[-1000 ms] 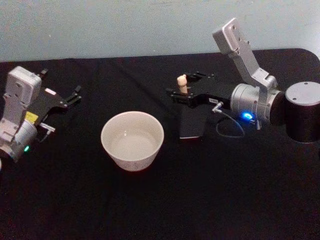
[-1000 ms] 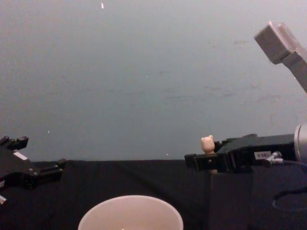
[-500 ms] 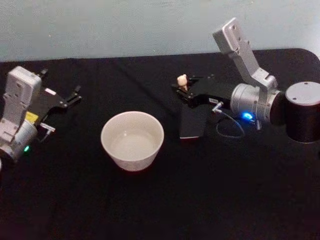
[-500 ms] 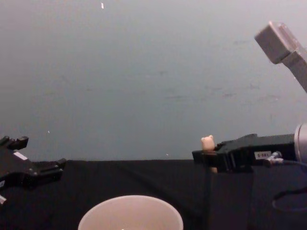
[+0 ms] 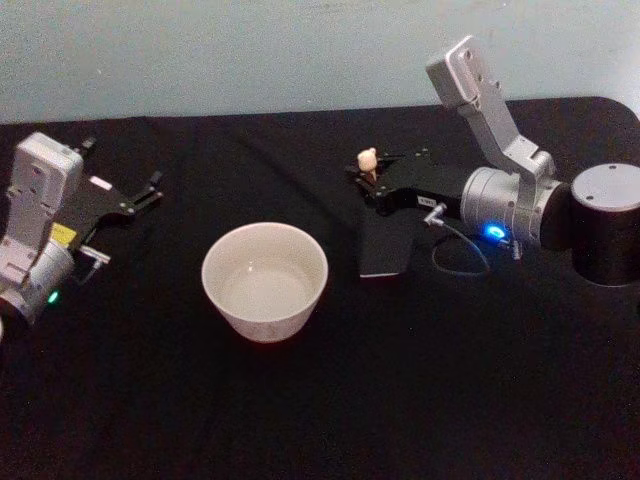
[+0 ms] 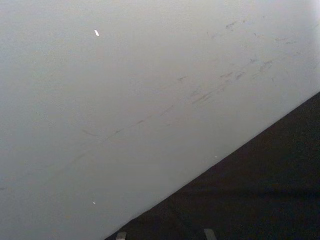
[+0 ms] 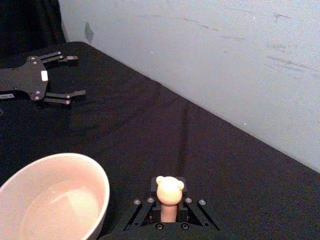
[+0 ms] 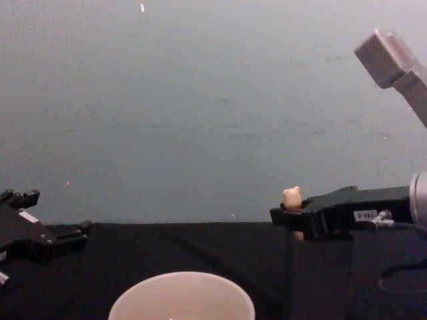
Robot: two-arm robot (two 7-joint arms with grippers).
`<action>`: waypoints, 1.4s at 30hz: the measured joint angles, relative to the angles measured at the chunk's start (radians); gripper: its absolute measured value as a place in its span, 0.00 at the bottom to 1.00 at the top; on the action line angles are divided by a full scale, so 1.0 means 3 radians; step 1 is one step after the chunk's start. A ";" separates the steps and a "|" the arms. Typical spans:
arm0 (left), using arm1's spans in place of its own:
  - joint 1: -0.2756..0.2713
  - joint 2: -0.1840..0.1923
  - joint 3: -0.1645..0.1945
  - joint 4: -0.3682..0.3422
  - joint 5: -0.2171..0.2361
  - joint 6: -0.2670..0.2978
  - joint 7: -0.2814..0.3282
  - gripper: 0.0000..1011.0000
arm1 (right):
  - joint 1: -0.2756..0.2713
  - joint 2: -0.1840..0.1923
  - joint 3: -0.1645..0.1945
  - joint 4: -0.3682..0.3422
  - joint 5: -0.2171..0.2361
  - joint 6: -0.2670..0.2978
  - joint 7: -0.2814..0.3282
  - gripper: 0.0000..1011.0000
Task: Pick up the stirring spoon with one hand, stir inside the cup, then place it back in its original position.
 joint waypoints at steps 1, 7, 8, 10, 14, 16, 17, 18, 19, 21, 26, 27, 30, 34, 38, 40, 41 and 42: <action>0.0000 0.0000 0.0000 0.0000 0.0000 0.0000 0.0000 0.99 | -0.0003 -0.0001 0.0004 -0.0003 0.0003 -0.0002 0.0002 0.16; 0.0000 0.0000 0.0000 0.0000 0.0000 0.0000 0.0000 0.99 | -0.0031 0.0001 0.0070 -0.0097 0.0050 -0.0009 -0.0014 0.16; 0.0000 0.0000 0.0000 0.0000 0.0000 0.0000 0.0000 0.99 | -0.0034 0.0002 0.0081 -0.0111 0.0057 -0.0013 -0.0019 0.16; 0.0000 0.0000 0.0000 0.0000 0.0000 0.0000 0.0000 0.99 | -0.0038 0.0005 0.0106 -0.0146 0.0069 -0.0022 -0.0034 0.16; 0.0000 0.0000 0.0000 0.0000 0.0000 0.0000 0.0000 0.99 | -0.0041 0.0007 0.0176 -0.0237 0.0107 -0.0060 -0.0077 0.16; 0.0000 0.0000 0.0000 0.0000 0.0000 0.0000 0.0000 0.99 | -0.0039 0.0008 0.0197 -0.0269 0.0118 -0.0071 -0.0092 0.16; 0.0000 0.0000 0.0000 0.0000 0.0000 0.0000 0.0000 0.99 | -0.0035 0.0009 0.0216 -0.0295 0.0130 -0.0085 -0.0100 0.16; 0.0000 0.0000 0.0000 0.0000 0.0000 0.0000 0.0000 0.99 | -0.0034 0.0010 0.0227 -0.0308 0.0138 -0.0093 -0.0103 0.16; 0.0000 0.0000 0.0000 0.0000 0.0000 0.0000 0.0000 0.99 | -0.0031 0.0010 0.0235 -0.0321 0.0144 -0.0099 -0.0107 0.16; 0.0000 0.0000 0.0000 0.0000 0.0000 0.0000 0.0000 0.99 | -0.0025 0.0010 0.0250 -0.0347 0.0158 -0.0108 -0.0118 0.16; 0.0000 0.0000 0.0000 0.0000 0.0000 0.0000 0.0000 0.99 | -0.0013 0.0014 0.0284 -0.0422 0.0206 -0.0142 -0.0125 0.16; 0.0000 0.0000 0.0000 0.0000 0.0000 0.0000 0.0000 0.99 | -0.0012 0.0015 0.0286 -0.0430 0.0214 -0.0146 -0.0125 0.16; 0.0000 0.0000 0.0000 0.0000 0.0000 0.0000 0.0000 0.99 | -0.0003 0.0023 0.0296 -0.0472 0.0255 -0.0159 -0.0124 0.16; 0.0000 0.0000 0.0000 0.0000 0.0000 0.0000 0.0000 0.99 | -0.0002 0.0036 0.0304 -0.0514 0.0298 -0.0167 -0.0117 0.16; 0.0000 0.0000 0.0000 0.0000 0.0000 0.0000 0.0000 0.99 | 0.0000 0.0062 0.0311 -0.0571 0.0351 -0.0177 -0.0116 0.16; 0.0000 0.0000 0.0000 0.0000 0.0000 0.0000 0.0000 0.99 | 0.0000 0.0070 0.0312 -0.0589 0.0363 -0.0180 -0.0120 0.16; 0.0000 0.0000 0.0000 0.0000 0.0000 0.0000 0.0000 0.99 | 0.0000 0.0077 0.0314 -0.0606 0.0375 -0.0187 -0.0125 0.16; 0.0000 0.0000 0.0000 0.0000 0.0000 0.0000 0.0000 0.99 | 0.0001 0.0080 0.0314 -0.0614 0.0380 -0.0191 -0.0128 0.16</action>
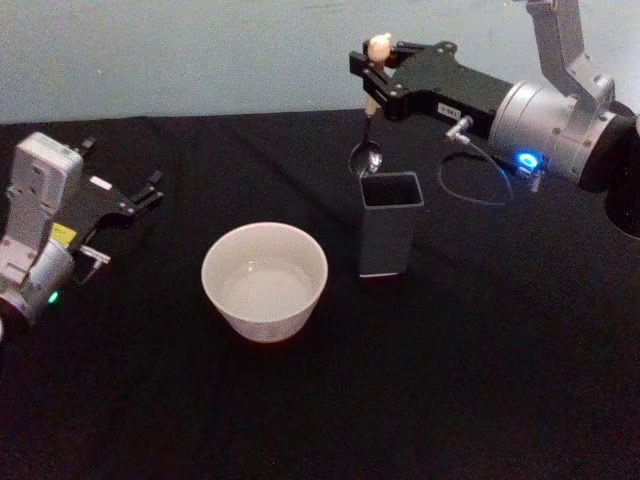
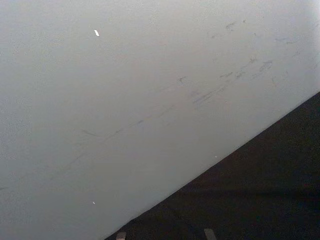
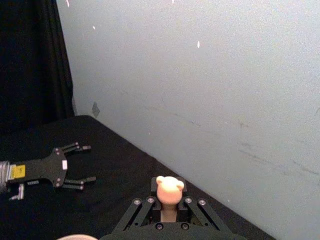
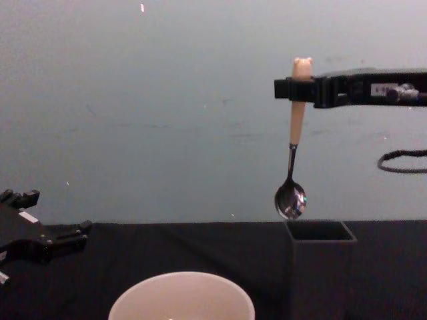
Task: Pick up the stirring spoon with one hand, stir inside the cup, then place it back in its original position.
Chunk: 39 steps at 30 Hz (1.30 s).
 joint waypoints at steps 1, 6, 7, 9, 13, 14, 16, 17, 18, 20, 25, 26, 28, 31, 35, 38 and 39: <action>0.0000 0.0000 0.0000 0.0000 0.0000 0.0000 0.0000 0.99 | 0.0006 0.0002 0.0000 -0.0013 0.0008 -0.0012 -0.0007 0.16; 0.0000 0.0000 0.0000 0.0000 0.0000 0.0000 0.0000 0.99 | 0.0035 -0.0009 -0.0028 -0.0015 0.0012 -0.0068 -0.0020 0.16; 0.0000 0.0000 0.0000 0.0000 0.0000 0.0000 0.0000 0.99 | 0.0053 -0.0023 -0.0052 0.0003 0.0007 -0.0090 -0.0019 0.16; 0.0000 0.0000 0.0000 0.0000 0.0000 0.0000 0.0000 0.99 | 0.0073 -0.0039 -0.0085 0.0027 -0.0002 -0.0110 -0.0012 0.16; 0.0000 0.0000 0.0000 0.0000 0.0000 0.0000 0.0000 0.99 | 0.0125 -0.0083 -0.0171 0.0089 -0.0033 -0.0158 0.0028 0.16; 0.0000 0.0000 0.0000 0.0000 0.0000 0.0000 0.0000 0.99 | 0.0141 -0.0101 -0.0204 0.0113 -0.0048 -0.0178 0.0042 0.16; 0.0000 0.0000 0.0000 0.0000 0.0000 0.0000 0.0000 0.99 | 0.0155 -0.0123 -0.0240 0.0140 -0.0064 -0.0200 0.0060 0.16; 0.0000 0.0000 0.0000 0.0000 0.0000 0.0000 0.0000 0.99 | 0.0167 -0.0145 -0.0274 0.0170 -0.0079 -0.0224 0.0078 0.16; 0.0000 0.0000 0.0000 0.0000 0.0000 0.0000 0.0000 0.99 | 0.0171 -0.0153 -0.0285 0.0181 -0.0085 -0.0234 0.0085 0.16; 0.0000 0.0000 0.0000 0.0000 0.0000 0.0000 0.0000 0.99 | 0.0176 -0.0187 -0.0334 0.0222 -0.0105 -0.0276 0.0109 0.16; 0.0000 0.0000 0.0000 0.0000 0.0000 0.0000 0.0000 0.99 | 0.0174 -0.0240 -0.0414 0.0279 -0.0130 -0.0357 0.0167 0.16; 0.0000 0.0000 0.0000 0.0000 0.0000 0.0000 0.0000 0.99 | 0.0172 -0.0247 -0.0426 0.0286 -0.0133 -0.0370 0.0177 0.16; 0.0000 0.0000 0.0000 0.0000 0.0000 0.0000 0.0000 0.99 | 0.0162 -0.0266 -0.0464 0.0305 -0.0143 -0.0404 0.0207 0.16; 0.0000 0.0000 0.0000 0.0000 0.0000 0.0000 0.0000 0.99 | 0.0143 -0.0289 -0.0515 0.0337 -0.0163 -0.0467 0.0248 0.16; 0.0000 0.0000 0.0000 0.0000 0.0000 0.0000 0.0000 0.99 | 0.0103 -0.0320 -0.0567 0.0400 -0.0210 -0.0583 0.0282 0.16; 0.0000 0.0000 0.0000 0.0000 0.0000 0.0000 0.0000 0.99 | 0.0072 -0.0334 -0.0579 0.0439 -0.0223 -0.0664 0.0305 0.16; 0.0000 0.0000 0.0000 0.0000 0.0000 0.0000 0.0000 0.99 | 0.0050 -0.0340 -0.0581 0.0463 -0.0227 -0.0716 0.0323 0.16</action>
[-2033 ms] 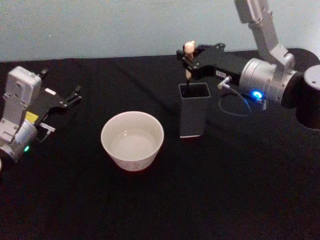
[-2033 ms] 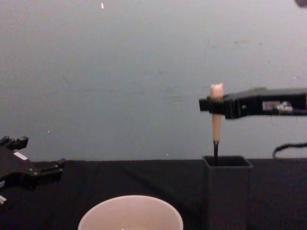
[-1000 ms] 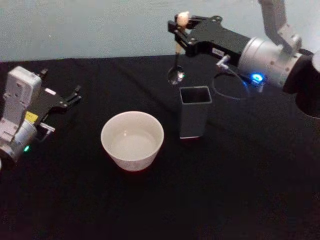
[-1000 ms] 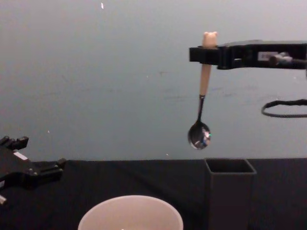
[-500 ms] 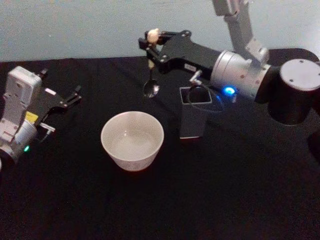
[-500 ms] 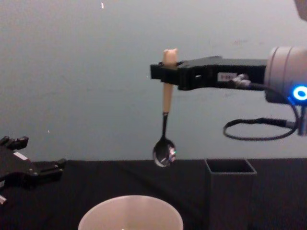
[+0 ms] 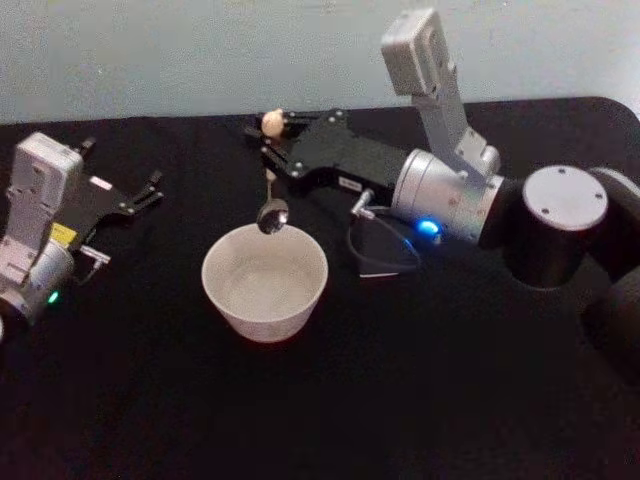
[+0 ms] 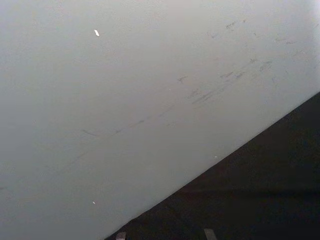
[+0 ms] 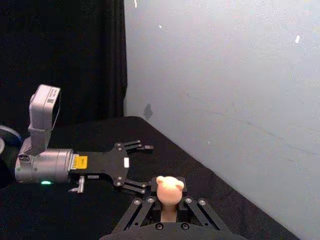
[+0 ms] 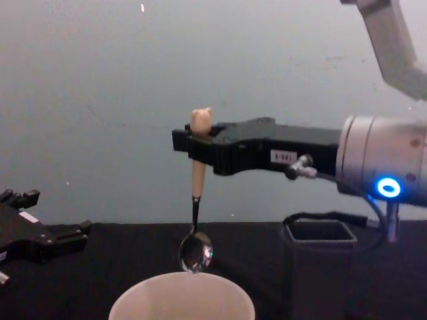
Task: Pick up the stirring spoon with one hand, stir inside the cup, then place it back in its original position.
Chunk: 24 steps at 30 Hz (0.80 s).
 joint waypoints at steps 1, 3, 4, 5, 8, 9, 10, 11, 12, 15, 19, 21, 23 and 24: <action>0.0000 0.0000 0.0000 0.0000 0.0000 0.0000 0.0000 0.99 | -0.0011 -0.0003 0.0000 0.0012 -0.0002 -0.0027 0.0008 0.16; 0.0000 0.0000 0.0000 0.0000 0.0000 0.0000 0.0000 0.99 | -0.0037 -0.0010 0.0000 0.0047 -0.0003 -0.0087 0.0031 0.16; 0.0000 0.0000 0.0000 0.0000 0.0000 0.0000 0.0000 0.99 | -0.0048 -0.0012 0.0000 0.0059 -0.0002 -0.0103 0.0039 0.16; 0.0000 0.0000 0.0000 0.0000 0.0000 0.0000 0.0000 0.99 | -0.0057 -0.0014 0.0001 0.0069 -0.0002 -0.0117 0.0047 0.16; 0.0000 0.0000 0.0000 0.0000 0.0000 0.0000 0.0000 0.99 | -0.0090 -0.0017 0.0003 0.0104 0.0000 -0.0141 0.0070 0.16; 0.0000 0.0000 0.0000 0.0000 0.0000 0.0000 0.0000 0.99 | -0.0097 -0.0017 0.0003 0.0111 0.0001 -0.0143 0.0076 0.16; 0.0000 0.0000 0.0000 0.0000 0.0000 0.0000 0.0000 0.99 | -0.0109 -0.0018 0.0003 0.0123 0.0008 -0.0148 0.0090 0.16; 0.0000 0.0000 0.0000 0.0000 0.0000 0.0000 0.0000 0.99 | -0.0115 -0.0018 0.0003 0.0128 0.0012 -0.0149 0.0099 0.16; 0.0000 0.0000 0.0000 0.0000 0.0000 0.0000 0.0000 0.99 | -0.0121 -0.0018 0.0001 0.0133 0.0014 -0.0149 0.0106 0.16; 0.0000 0.0000 0.0000 0.0000 0.0000 0.0000 0.0000 0.99 | -0.0132 -0.0025 -0.0012 0.0155 0.0022 -0.0149 0.0132 0.16; 0.0000 0.0000 0.0000 0.0000 0.0000 0.0000 0.0000 0.99 | -0.0136 -0.0050 -0.0041 0.0198 0.0029 -0.0148 0.0159 0.16; 0.0000 0.0000 0.0000 0.0000 0.0000 0.0000 0.0000 0.99 | -0.0136 -0.0062 -0.0061 0.0222 0.0023 -0.0148 0.0168 0.16; 0.0000 0.0000 0.0000 0.0000 0.0000 0.0000 0.0000 0.99 | -0.0137 -0.0078 -0.0082 0.0251 0.0009 -0.0151 0.0175 0.16; 0.0000 0.0000 0.0000 0.0000 0.0000 0.0000 0.0000 0.99 | -0.0137 -0.0085 -0.0087 0.0262 0.0004 -0.0155 0.0176 0.16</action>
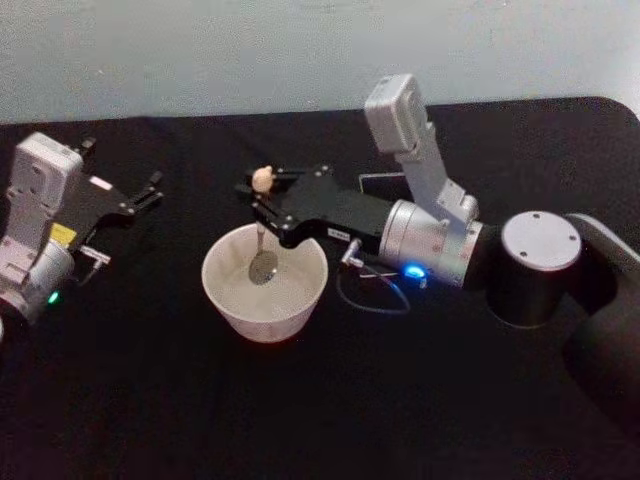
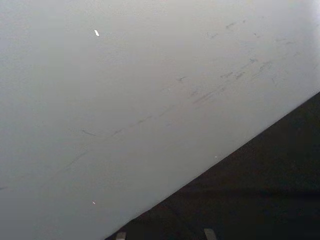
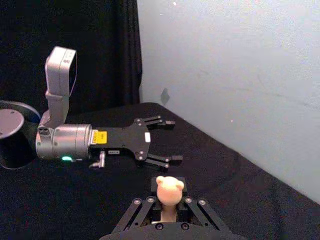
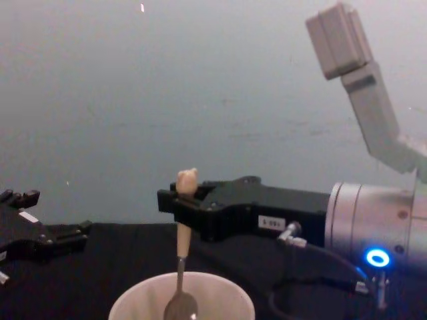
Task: Pick up the stirring spoon with one hand, stir inside the cup, then place it back in its original position.
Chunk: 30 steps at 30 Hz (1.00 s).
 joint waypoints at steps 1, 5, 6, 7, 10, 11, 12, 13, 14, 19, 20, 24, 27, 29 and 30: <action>0.0000 0.0000 0.0000 0.0000 0.0000 0.0000 0.0000 0.99 | 0.0000 -0.0007 -0.0006 0.0015 -0.0007 -0.0006 0.0000 0.16; 0.0000 0.0000 0.0000 0.0000 0.0000 0.0000 0.0000 0.99 | 0.0002 -0.0046 -0.0024 0.0093 -0.0045 -0.0055 -0.0003 0.16; 0.0000 0.0000 0.0000 0.0000 0.0000 0.0000 0.0000 0.99 | 0.0005 -0.0064 -0.0025 0.0125 -0.0059 -0.0086 -0.0007 0.16; 0.0000 0.0000 0.0000 0.0000 0.0000 0.0000 0.0000 0.99 | 0.0006 -0.0072 -0.0026 0.0141 -0.0069 -0.0104 -0.0011 0.16; 0.0000 0.0000 0.0000 0.0000 0.0000 0.0000 0.0000 0.99 | 0.0006 -0.0108 -0.0021 0.0201 -0.0098 -0.0175 -0.0024 0.16; 0.0000 0.0000 0.0000 0.0000 0.0000 0.0000 0.0000 0.99 | 0.0006 -0.0123 -0.0018 0.0221 -0.0117 -0.0204 -0.0035 0.16; 0.0000 0.0000 0.0000 0.0000 0.0000 0.0000 0.0000 0.99 | 0.0006 -0.0133 -0.0016 0.0232 -0.0128 -0.0219 -0.0042 0.16; 0.0000 0.0000 0.0000 0.0000 0.0000 0.0000 0.0000 0.99 | 0.0005 -0.0140 -0.0014 0.0239 -0.0135 -0.0228 -0.0045 0.16; 0.0000 0.0000 0.0000 0.0000 0.0000 0.0000 0.0000 0.99 | 0.0005 -0.0147 -0.0012 0.0247 -0.0146 -0.0239 -0.0049 0.16; 0.0000 0.0000 0.0000 0.0000 0.0000 0.0000 0.0000 0.99 | 0.0003 -0.0189 -0.0001 0.0306 -0.0205 -0.0273 -0.0069 0.16; 0.0000 0.0000 0.0000 0.0000 0.0000 0.0000 0.0000 0.99 | 0.0003 -0.0194 0.0001 0.0313 -0.0211 -0.0273 -0.0070 0.16; 0.0000 0.0000 0.0000 0.0000 0.0000 0.0000 0.0000 0.99 | -0.0002 -0.0208 0.0013 0.0332 -0.0243 -0.0274 -0.0075 0.16; 0.0000 0.0000 0.0000 0.0000 0.0000 0.0000 0.0000 0.99 | -0.0013 -0.0209 0.0026 0.0333 -0.0259 -0.0262 -0.0080 0.16; 0.0000 0.0000 0.0000 0.0000 0.0000 0.0000 0.0000 0.99 | -0.0024 -0.0205 0.0039 0.0324 -0.0267 -0.0248 -0.0085 0.16; 0.0000 0.0000 0.0000 0.0000 0.0000 0.0000 0.0000 0.99 | -0.0029 -0.0203 0.0045 0.0319 -0.0268 -0.0243 -0.0086 0.16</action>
